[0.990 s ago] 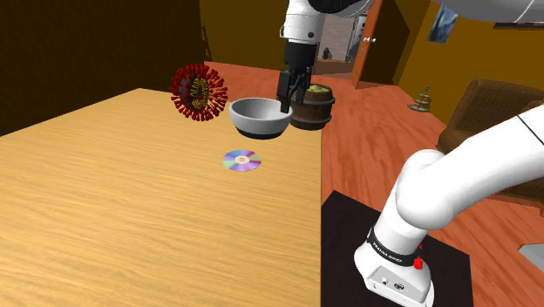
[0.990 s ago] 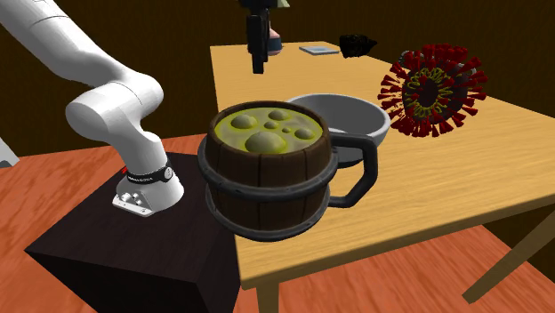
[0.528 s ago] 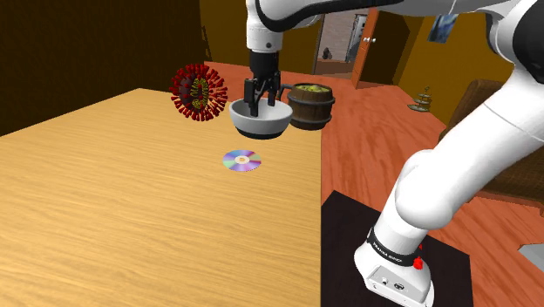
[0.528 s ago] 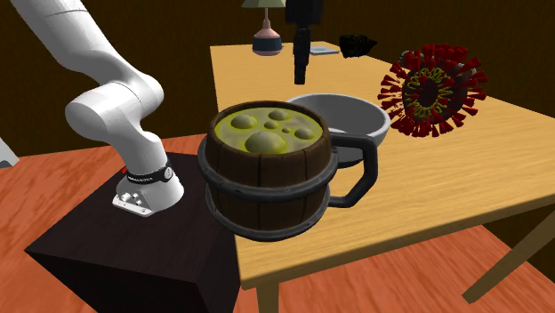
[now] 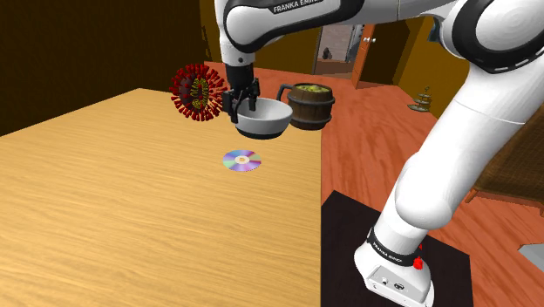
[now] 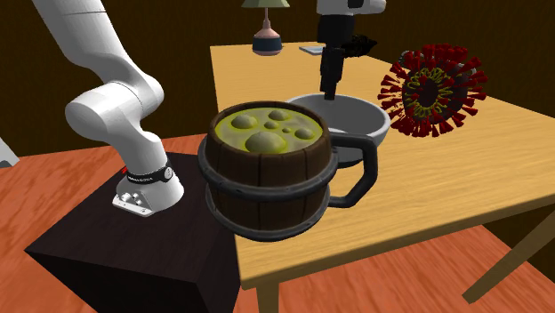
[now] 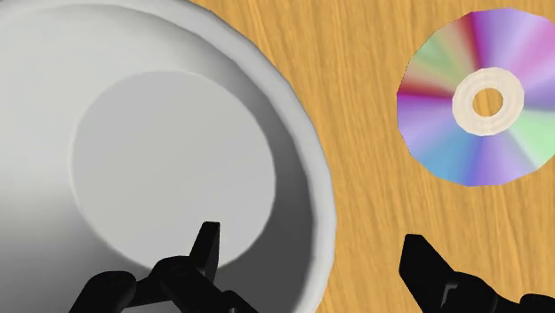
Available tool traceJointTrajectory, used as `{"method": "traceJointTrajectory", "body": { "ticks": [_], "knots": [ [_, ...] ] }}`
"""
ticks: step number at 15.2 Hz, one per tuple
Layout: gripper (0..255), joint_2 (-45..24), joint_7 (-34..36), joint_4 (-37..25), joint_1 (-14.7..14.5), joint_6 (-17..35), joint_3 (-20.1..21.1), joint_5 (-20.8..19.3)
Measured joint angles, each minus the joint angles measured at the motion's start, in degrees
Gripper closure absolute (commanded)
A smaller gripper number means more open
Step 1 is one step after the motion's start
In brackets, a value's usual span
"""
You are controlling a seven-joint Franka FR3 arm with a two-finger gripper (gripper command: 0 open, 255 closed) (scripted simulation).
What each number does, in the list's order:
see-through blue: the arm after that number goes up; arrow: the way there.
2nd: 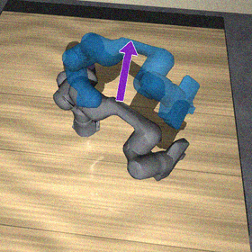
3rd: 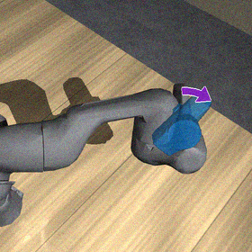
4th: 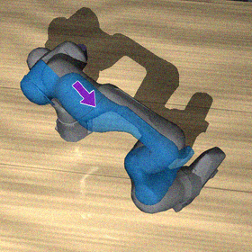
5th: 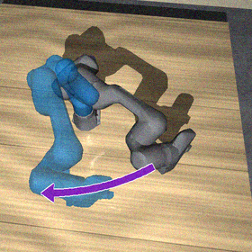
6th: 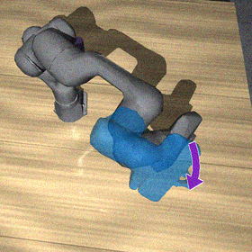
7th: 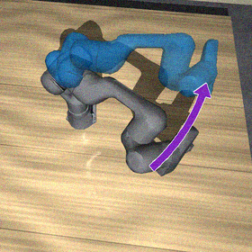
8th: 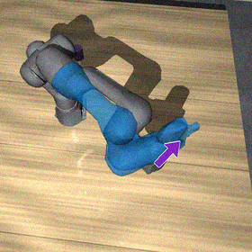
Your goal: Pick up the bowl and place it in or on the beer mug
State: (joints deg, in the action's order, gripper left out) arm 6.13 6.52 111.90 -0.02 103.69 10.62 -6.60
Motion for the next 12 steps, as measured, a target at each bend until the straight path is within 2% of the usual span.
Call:
{"method": "traceJointTrajectory", "body": {
  "ticks": [5,11,12],
  "knots": [
    [0,-0.7,0.3,3.0,0.1,3.6,-0.1,-0.4],
    [0,-0.6,0.3,3.6,0.2,4.2,-0.1,-0.4],
    [255,-0.6,0.3,3.6,0.2,4.2,-0.1,-0.4]
  ]
}}
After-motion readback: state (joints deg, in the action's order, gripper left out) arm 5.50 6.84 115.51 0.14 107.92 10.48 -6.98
